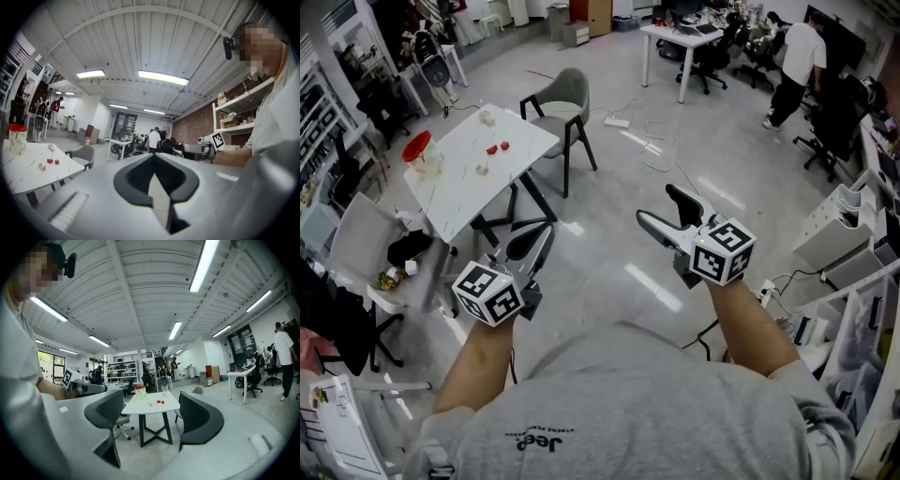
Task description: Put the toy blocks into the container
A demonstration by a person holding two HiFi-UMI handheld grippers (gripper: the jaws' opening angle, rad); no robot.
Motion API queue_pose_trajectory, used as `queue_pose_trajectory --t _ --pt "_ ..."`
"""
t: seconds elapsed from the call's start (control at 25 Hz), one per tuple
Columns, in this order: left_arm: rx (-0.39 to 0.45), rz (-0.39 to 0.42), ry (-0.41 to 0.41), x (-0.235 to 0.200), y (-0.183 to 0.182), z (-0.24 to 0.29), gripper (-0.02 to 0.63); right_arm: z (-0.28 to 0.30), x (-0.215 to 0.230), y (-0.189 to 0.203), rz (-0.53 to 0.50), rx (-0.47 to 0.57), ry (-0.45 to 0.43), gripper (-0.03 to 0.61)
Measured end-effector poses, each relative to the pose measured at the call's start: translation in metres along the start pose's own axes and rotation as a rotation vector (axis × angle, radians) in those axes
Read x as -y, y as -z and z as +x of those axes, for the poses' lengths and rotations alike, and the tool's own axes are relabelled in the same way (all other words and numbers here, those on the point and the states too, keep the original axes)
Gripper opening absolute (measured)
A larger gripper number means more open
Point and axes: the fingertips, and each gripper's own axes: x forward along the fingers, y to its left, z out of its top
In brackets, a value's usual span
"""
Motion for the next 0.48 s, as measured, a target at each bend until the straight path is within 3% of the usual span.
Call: queue_pose_trajectory --t 0.24,0.48 --pt "-0.001 -0.001 0.017 -0.021 0.002 0.014 0.058 0.023 0.013 0.006 0.002 -0.019 0.003 0.362" --pt "0.008 -0.031 0.045 -0.096 0.007 0.032 0.058 0.089 0.031 0.014 0.004 -0.042 0.033 0.36"
